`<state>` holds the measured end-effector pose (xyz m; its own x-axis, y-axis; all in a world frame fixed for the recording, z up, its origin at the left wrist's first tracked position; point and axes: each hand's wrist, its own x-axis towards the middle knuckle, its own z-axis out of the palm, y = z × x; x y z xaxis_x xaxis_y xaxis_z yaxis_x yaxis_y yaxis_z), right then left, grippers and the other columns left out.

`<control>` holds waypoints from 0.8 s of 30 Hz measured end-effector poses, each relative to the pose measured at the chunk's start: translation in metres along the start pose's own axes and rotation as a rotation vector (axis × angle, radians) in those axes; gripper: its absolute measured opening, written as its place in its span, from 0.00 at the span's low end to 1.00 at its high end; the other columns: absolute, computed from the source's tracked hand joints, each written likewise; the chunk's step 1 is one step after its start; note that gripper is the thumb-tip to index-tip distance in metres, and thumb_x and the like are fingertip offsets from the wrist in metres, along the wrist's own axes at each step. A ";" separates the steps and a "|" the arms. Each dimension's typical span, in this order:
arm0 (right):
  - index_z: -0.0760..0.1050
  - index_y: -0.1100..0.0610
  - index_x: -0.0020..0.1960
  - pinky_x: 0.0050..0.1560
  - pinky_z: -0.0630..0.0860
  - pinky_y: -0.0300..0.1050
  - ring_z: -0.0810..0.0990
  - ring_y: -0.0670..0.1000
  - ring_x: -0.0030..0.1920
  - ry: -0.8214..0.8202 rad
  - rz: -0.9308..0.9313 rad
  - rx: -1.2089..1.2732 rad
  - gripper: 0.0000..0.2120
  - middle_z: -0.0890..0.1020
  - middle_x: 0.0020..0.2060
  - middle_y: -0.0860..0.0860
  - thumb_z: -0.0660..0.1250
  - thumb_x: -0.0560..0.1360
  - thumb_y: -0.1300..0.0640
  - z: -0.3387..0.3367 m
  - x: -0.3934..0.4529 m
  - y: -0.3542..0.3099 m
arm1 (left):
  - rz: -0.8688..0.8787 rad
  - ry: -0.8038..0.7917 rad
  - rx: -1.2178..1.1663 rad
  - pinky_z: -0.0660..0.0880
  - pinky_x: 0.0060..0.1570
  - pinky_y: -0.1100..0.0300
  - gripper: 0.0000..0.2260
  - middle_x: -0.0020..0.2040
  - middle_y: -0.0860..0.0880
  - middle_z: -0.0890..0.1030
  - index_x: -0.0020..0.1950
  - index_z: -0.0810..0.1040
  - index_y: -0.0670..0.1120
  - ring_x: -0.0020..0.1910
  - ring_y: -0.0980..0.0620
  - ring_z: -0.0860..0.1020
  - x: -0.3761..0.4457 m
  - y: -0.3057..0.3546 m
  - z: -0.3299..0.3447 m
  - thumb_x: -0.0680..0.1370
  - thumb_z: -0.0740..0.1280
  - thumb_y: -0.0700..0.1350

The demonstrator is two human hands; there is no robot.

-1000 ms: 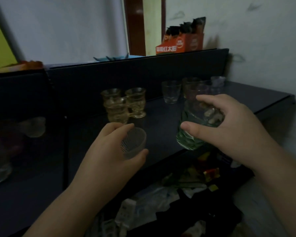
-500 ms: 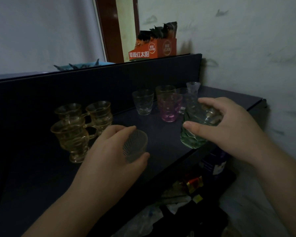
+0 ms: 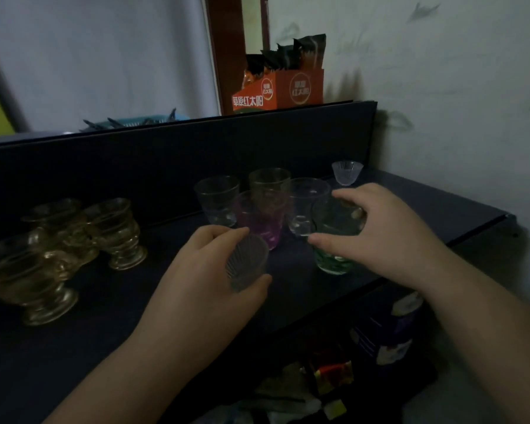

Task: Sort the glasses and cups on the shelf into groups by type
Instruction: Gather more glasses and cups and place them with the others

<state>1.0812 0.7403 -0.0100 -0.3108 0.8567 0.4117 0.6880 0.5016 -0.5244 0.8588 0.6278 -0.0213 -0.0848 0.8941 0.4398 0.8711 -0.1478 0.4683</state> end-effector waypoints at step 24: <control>0.71 0.46 0.66 0.62 0.72 0.47 0.69 0.47 0.62 -0.226 -0.312 0.062 0.35 0.69 0.57 0.45 0.72 0.65 0.30 0.042 0.037 -0.021 | -0.219 0.194 0.136 0.65 0.45 0.73 0.33 0.59 0.66 0.66 0.71 0.69 0.57 0.56 0.71 0.67 -0.010 0.023 0.003 0.66 0.67 0.63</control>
<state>1.0276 0.7660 -0.0150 -0.6403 0.6631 0.3877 0.4988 0.7428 -0.4467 0.8811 0.6170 -0.0170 -0.3571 0.7990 0.4838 0.8774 0.1093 0.4671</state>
